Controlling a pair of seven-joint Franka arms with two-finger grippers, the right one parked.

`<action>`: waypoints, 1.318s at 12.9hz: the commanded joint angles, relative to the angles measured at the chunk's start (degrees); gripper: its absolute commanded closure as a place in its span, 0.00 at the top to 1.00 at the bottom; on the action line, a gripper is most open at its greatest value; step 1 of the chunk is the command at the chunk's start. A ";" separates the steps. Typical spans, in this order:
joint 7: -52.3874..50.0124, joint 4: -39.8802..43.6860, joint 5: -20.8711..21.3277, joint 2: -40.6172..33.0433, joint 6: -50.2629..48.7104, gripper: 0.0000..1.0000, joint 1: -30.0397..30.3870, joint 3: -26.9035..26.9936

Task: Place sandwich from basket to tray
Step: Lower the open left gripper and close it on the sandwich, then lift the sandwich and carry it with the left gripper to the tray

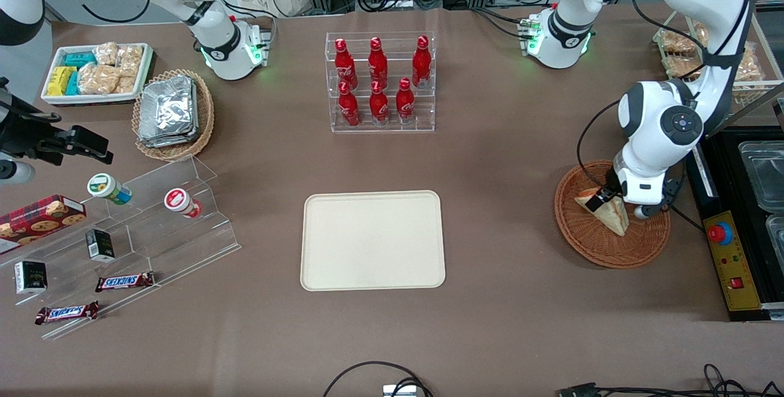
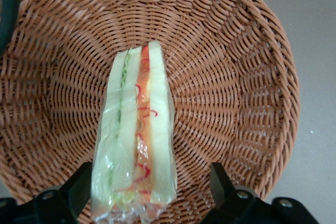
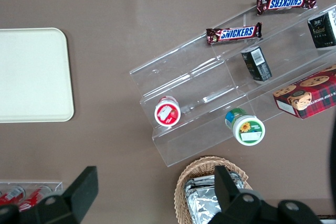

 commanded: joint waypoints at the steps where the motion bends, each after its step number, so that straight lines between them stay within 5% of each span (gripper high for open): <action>1: -1.30 -0.04 1.66 1.32 2.46 0.79 0.36 0.98; 4: -1.30 0.05 1.66 1.59 2.73 0.39 0.36 1.16; 6: -1.56 0.05 1.66 1.50 2.73 0.25 0.27 1.16; 17: 7.38 5.66 8.69 -4.30 -10.79 0.22 -6.93 -0.15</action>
